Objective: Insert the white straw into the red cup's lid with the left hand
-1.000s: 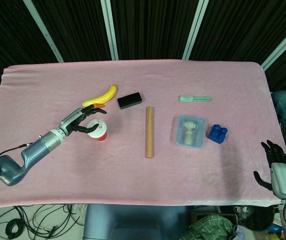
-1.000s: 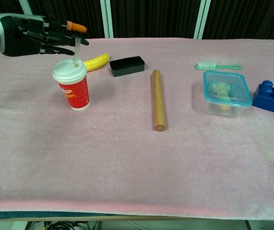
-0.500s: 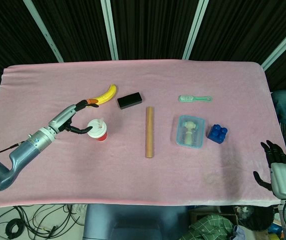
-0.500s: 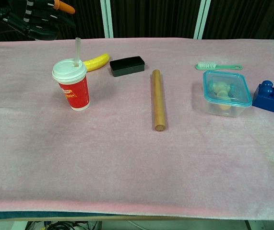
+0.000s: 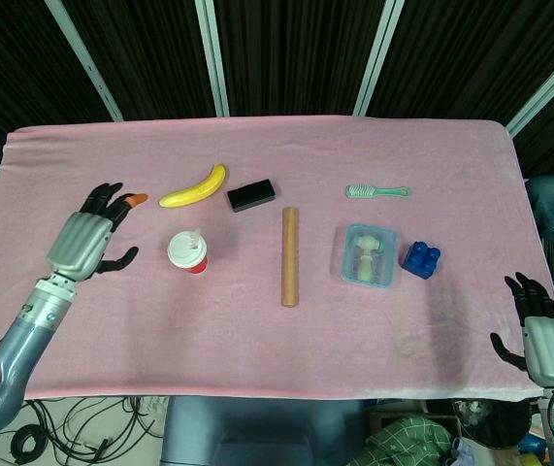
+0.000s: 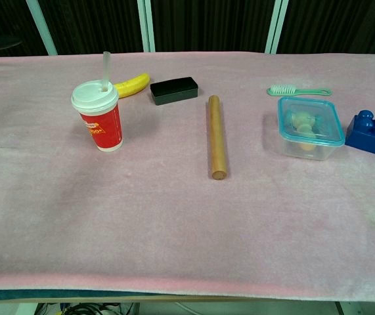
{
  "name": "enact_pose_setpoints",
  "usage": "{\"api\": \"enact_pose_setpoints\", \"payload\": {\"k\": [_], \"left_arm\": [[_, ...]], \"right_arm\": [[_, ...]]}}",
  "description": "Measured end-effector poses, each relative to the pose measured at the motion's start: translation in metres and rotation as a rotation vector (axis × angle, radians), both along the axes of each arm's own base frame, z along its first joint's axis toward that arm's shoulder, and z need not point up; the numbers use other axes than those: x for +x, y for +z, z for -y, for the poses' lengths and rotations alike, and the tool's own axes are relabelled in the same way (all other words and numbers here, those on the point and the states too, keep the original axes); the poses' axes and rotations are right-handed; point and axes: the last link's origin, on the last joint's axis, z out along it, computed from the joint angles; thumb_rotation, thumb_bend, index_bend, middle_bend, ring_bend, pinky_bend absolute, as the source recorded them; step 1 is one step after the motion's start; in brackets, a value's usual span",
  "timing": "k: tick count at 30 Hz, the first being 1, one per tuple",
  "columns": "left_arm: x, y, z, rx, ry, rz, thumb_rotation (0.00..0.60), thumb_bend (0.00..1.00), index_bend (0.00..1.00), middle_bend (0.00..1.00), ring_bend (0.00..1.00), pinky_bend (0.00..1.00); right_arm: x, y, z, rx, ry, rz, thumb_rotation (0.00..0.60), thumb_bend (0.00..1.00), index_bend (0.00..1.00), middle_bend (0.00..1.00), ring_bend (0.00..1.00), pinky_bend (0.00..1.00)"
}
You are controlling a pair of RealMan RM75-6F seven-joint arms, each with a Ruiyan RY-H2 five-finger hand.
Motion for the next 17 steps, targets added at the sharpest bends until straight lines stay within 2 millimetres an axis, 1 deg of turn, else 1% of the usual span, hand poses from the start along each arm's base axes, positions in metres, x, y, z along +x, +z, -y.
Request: {"api": "enact_pose_setpoints", "payload": {"k": [3,4,7,10,14,17], "left_arm": [[-0.022,0.001,0.031,0.048,0.091,-0.057,0.6,0.32,0.14,0.14,0.0,0.0],[-0.033,0.001,0.044,0.056,0.13,-0.068,0.6,0.32,0.14,0.14,0.0,0.0],[-0.055,0.001,0.073,0.067,0.207,-0.075,0.6,0.32,0.13,0.12,0.0,0.0],[-0.069,0.0,0.096,0.071,0.241,-0.066,0.6,0.32,0.13,0.12,0.0,0.0],[-0.08,0.002,0.113,0.075,0.259,-0.023,0.6,0.32,0.13,0.12,0.0,0.0],[-0.088,0.008,0.126,0.102,0.258,-0.005,0.6,0.32,0.13,0.12,0.0,0.0]], "right_arm": [[0.0,0.0,0.0,-0.001,0.0,0.0,0.6,0.23,0.08,0.03,0.06,0.18],[0.0,0.0,0.0,-0.001,0.001,0.0,0.6,0.23,0.08,0.03,0.06,0.18],[0.0,0.0,0.0,-0.002,0.0,0.001,0.6,0.23,0.08,0.03,0.06,0.18],[0.0,0.0,0.0,-0.001,0.0,0.0,0.6,0.23,0.08,0.03,0.06,0.18],[0.0,0.0,0.0,0.0,0.001,0.002,0.6,0.23,0.08,0.03,0.06,0.18],[0.001,0.0,0.0,0.001,0.002,0.002,0.6,0.23,0.08,0.03,0.06,0.18]]}}
